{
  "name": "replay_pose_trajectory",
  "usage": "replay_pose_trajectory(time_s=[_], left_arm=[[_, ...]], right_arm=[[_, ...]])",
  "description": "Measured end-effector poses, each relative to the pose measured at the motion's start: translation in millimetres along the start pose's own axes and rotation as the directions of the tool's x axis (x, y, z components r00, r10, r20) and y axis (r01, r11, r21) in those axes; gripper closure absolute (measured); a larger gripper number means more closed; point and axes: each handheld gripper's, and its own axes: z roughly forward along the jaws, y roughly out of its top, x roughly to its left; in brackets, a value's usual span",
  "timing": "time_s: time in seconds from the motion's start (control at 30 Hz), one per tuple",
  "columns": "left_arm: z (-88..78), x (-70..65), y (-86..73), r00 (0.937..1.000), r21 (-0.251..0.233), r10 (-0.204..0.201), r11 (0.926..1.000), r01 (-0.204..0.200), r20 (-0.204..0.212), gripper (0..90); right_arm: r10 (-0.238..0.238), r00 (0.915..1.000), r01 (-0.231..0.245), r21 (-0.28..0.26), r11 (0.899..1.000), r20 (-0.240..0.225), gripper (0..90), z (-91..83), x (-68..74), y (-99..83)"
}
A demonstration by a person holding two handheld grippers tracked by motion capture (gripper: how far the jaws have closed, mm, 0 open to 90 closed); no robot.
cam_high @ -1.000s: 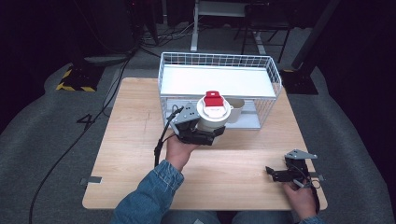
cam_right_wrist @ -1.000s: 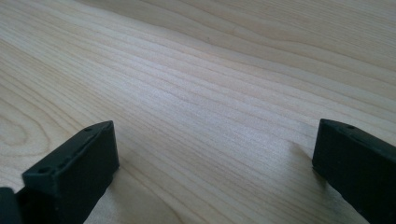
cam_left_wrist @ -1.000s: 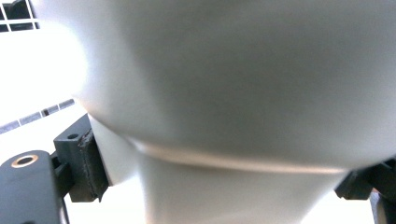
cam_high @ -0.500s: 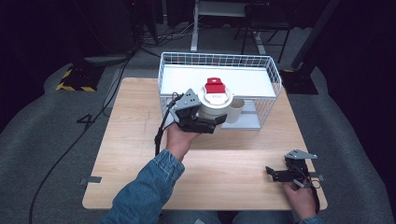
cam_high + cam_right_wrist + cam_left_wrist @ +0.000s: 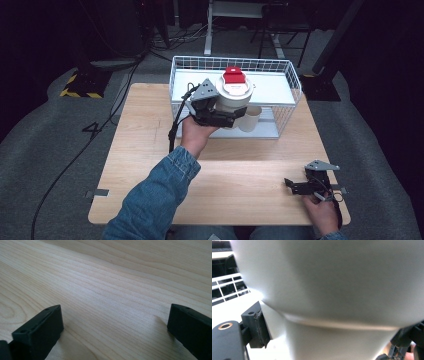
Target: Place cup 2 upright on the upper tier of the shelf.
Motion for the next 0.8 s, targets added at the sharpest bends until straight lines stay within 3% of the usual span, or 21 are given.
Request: replay_pose_trajectory(time_s=[0.33, 0.47, 0.8], left_arm=[[12.6, 8.3, 18.7, 0.9995, -0.009, 0.023, 0.9997, -0.023, -0.02, 12.9], [20.6, 19.3, 22.6, 0.9989, -0.027, -0.002, 0.9996, 0.001, -0.048, 12.9], [38.0, 40.4, 33.1, 0.9942, -0.023, -0.01, 0.9997, 0.008, -0.107, 12.9]], right_arm=[[0.0, 1.0, 0.0, 0.0, 1.0, 0.0, 0.5, 0.0, 0.0, 0.0], [0.0, 1.0, 0.0, 0.0, 1.0, 0.0, 0.5, 0.0, 0.0, 0.0], [-0.002, 1.0, 0.002, 0.0, 1.0, -0.002, 0.5, 0.0, -0.2, 0.0]])
